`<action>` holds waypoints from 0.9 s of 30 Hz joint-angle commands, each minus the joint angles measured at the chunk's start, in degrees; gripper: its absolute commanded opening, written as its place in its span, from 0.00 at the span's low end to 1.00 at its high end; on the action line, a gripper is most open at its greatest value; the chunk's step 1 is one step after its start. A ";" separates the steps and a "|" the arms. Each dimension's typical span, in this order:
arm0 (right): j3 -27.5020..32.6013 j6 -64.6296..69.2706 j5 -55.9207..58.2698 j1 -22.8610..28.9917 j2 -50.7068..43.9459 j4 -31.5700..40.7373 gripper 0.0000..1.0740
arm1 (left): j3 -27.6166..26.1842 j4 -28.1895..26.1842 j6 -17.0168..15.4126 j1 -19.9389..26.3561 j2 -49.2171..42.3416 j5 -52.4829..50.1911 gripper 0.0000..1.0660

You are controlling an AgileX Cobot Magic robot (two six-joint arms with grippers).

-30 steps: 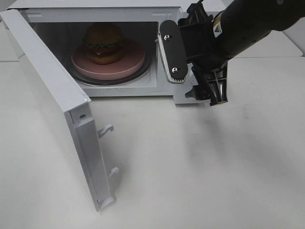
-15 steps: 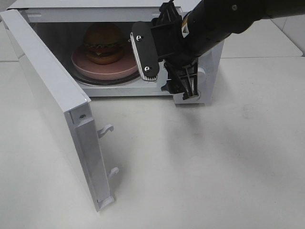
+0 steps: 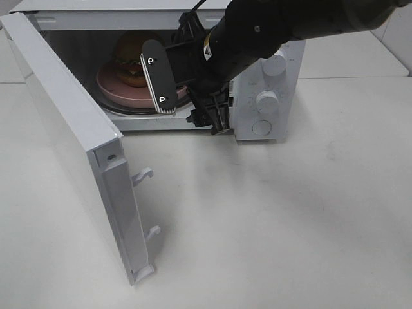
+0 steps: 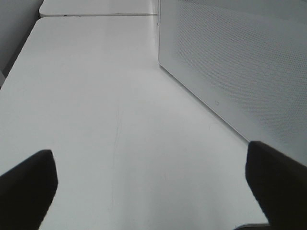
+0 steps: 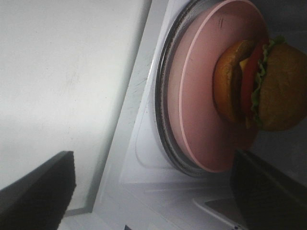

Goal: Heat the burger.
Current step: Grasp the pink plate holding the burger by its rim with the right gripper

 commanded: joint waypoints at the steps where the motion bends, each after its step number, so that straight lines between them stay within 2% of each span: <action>1: -2.46 0.69 -0.40 0.17 2.81 -0.40 0.79 | 0.00 -0.17 -0.29 0.06 -0.34 -0.86 0.95; 8: -7.73 2.01 -0.06 0.17 9.00 -0.23 0.79 | 0.00 -0.17 -0.29 0.06 -0.34 -0.86 0.95; 10: -11.40 2.23 1.15 0.17 11.63 -0.23 0.78 | 0.00 -0.17 -0.29 0.06 -0.34 -0.86 0.95; 13: -12.66 2.35 1.66 0.17 12.55 -0.23 0.78 | 0.00 -0.17 -0.29 0.06 -0.34 -0.86 0.95; 18: -20.11 3.04 4.01 0.17 18.16 -0.11 0.77 | 0.00 -0.17 -0.29 0.06 -0.34 -0.86 0.95; 27: -28.59 5.16 7.62 0.00 23.72 1.49 0.75 | 0.00 -0.17 -0.29 0.06 -0.34 -0.86 0.95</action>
